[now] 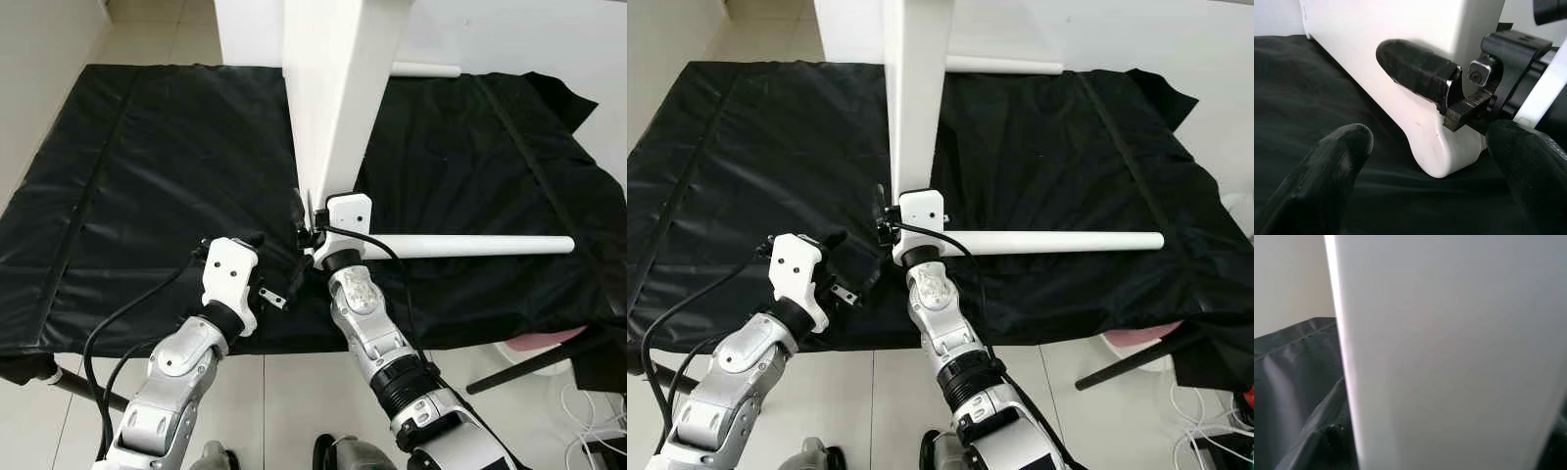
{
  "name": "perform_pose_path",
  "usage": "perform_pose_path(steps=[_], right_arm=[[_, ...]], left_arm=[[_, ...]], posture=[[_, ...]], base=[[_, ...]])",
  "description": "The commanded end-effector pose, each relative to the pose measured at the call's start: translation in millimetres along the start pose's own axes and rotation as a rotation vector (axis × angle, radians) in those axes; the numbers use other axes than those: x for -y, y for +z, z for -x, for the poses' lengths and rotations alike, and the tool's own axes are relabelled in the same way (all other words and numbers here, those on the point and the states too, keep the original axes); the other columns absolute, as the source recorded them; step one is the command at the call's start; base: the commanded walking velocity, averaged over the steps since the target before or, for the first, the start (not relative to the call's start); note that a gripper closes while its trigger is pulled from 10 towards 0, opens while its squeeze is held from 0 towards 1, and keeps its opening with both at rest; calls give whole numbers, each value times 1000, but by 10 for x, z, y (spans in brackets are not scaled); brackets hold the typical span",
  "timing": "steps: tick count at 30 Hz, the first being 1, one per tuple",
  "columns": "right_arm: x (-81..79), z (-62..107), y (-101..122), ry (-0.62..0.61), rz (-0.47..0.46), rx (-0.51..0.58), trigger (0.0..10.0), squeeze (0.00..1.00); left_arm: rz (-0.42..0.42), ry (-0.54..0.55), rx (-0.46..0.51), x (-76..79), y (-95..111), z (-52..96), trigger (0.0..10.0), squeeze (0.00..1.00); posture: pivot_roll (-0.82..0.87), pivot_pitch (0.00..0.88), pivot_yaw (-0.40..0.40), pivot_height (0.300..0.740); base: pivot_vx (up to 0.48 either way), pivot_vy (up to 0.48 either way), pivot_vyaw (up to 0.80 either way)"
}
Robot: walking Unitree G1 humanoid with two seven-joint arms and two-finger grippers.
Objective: Building children table
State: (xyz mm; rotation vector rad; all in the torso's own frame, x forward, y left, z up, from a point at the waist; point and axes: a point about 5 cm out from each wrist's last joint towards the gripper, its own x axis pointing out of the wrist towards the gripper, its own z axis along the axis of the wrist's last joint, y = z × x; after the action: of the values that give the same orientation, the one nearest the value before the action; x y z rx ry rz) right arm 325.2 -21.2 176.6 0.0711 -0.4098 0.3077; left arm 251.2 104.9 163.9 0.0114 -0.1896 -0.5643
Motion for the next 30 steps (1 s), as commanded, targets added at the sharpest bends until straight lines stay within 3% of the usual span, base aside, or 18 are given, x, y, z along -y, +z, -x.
perform_pose_path(steps=[1,9,16,17,20,22,28,30], right_arm=[[-332,-122,436,53,-91,209,10000,0],[-128,112,394,63,-38,229,10000,0],[86,290,304,35,11,184,10000,0],[191,364,262,13,32,158,10000,0],[289,435,228,-11,55,137,10000,0],[471,563,187,-50,94,100,10000,0],[599,663,151,-75,120,70,10000,0],[793,809,78,-117,171,16,10000,0]], left_arm=[[3,4,6,7,30,-2,10000,0],[6,-13,10,17,41,6,10000,0],[-28,-77,-5,-92,83,65,10000,0],[-43,-104,-13,-154,113,107,10000,0],[-60,-129,-21,-198,140,151,10000,0],[-100,-163,-41,-237,157,210,10000,0],[-115,-177,-53,-246,157,234,10000,0],[-115,-191,-65,-250,146,236,10000,0]], posture=[[66,144,-26,740],[61,140,-31,740],[55,140,-28,740],[55,140,-29,740],[58,139,-31,740],[60,138,-32,740],[59,134,-35,740],[49,127,-37,740]], base=[[0,0,0],[0,0,0],[0,0,0],[0,0,0],[0,0,0],[0,0,0],[0,0,0],[0,0,0]])
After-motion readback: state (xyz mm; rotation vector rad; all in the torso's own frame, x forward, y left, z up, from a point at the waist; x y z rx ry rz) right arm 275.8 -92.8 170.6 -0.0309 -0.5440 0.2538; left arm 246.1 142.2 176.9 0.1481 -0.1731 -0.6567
